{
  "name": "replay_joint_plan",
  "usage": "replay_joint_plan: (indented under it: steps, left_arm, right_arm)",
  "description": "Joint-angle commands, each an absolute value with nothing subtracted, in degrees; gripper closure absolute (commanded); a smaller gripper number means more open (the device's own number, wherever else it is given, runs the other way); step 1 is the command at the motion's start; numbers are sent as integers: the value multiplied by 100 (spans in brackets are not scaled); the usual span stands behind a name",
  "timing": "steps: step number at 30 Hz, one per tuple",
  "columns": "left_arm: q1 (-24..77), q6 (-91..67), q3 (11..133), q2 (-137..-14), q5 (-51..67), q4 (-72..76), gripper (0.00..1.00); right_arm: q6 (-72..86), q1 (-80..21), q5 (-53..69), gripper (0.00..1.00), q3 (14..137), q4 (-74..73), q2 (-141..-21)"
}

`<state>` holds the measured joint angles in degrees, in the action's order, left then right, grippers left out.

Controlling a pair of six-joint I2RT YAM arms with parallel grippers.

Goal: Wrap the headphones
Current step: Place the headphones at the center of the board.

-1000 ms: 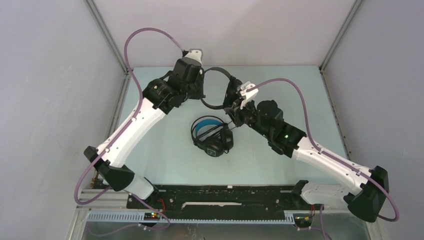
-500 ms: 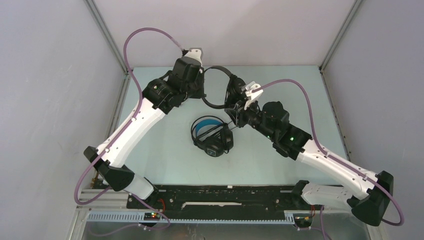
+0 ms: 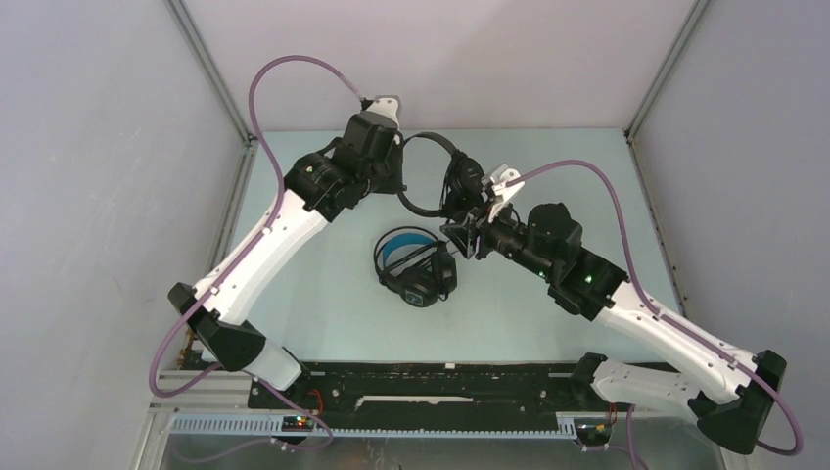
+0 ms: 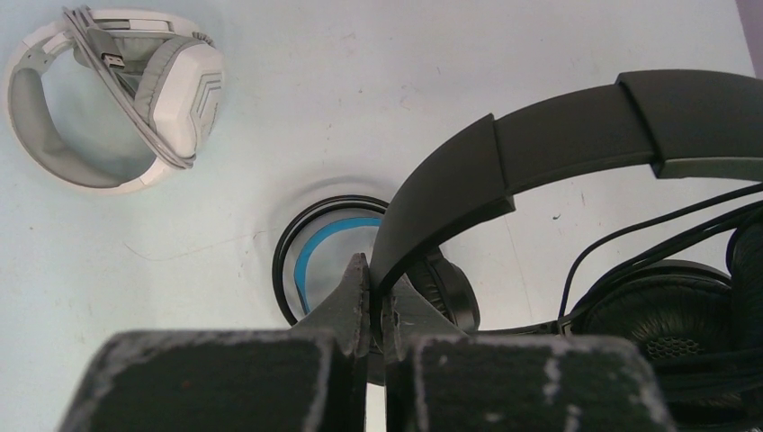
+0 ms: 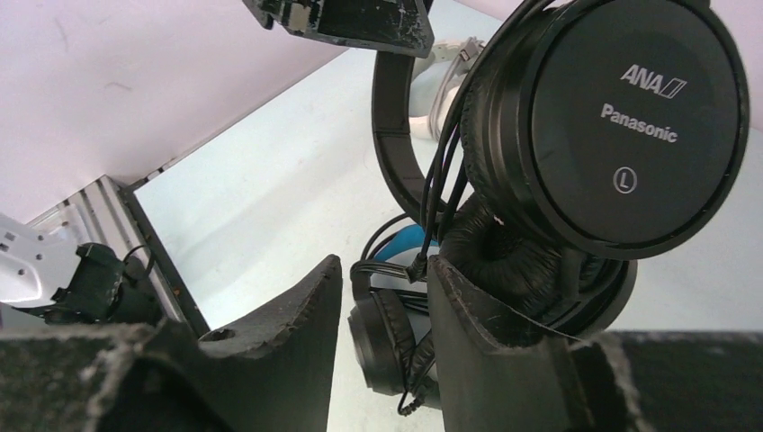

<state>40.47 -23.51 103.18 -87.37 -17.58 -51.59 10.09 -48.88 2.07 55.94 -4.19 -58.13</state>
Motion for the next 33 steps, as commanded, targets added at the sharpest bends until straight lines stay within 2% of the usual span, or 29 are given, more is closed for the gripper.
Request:
replay_joint_plan:
  steps: [1, 15, 20, 25, 26, 28, 33]
  left_arm:
    - [4038, -2446, 10547, -8732, -1698, -4920, 100]
    - [3960, -2499, 10329, -9016, -1765, -4504, 100]
    - [3870, -2575, 10349, -9504, -1721, -4166, 100]
    - [3880, -2843, 10796, -10316, -1122, -4059, 100]
    - [3889, -2900, 10902, -10500, -1032, -4054, 100]
    - [3887, -2954, 11120, -10843, -942, -4040, 100]
    - [3689, -3168, 11785, -11684, -1121, -4323, 100]
  right_arm:
    - [1090, -4874, 477, 56, 5570, -407, -5522]
    - [1919, -4572, 1057, 55, 5559, -584, -4878]
    - [2097, -4431, 1393, 50, 5327, -539, -4433]
    - [2390, -4236, 1315, 28, 5256, -904, -3902]
    - [2399, -4224, 1284, 22, 5249, -993, -3802]
    - [2408, -4212, 1173, 2, 5224, -1141, -3597]
    - [2374, -4178, 994, 0, 5189, -1495, -3273]
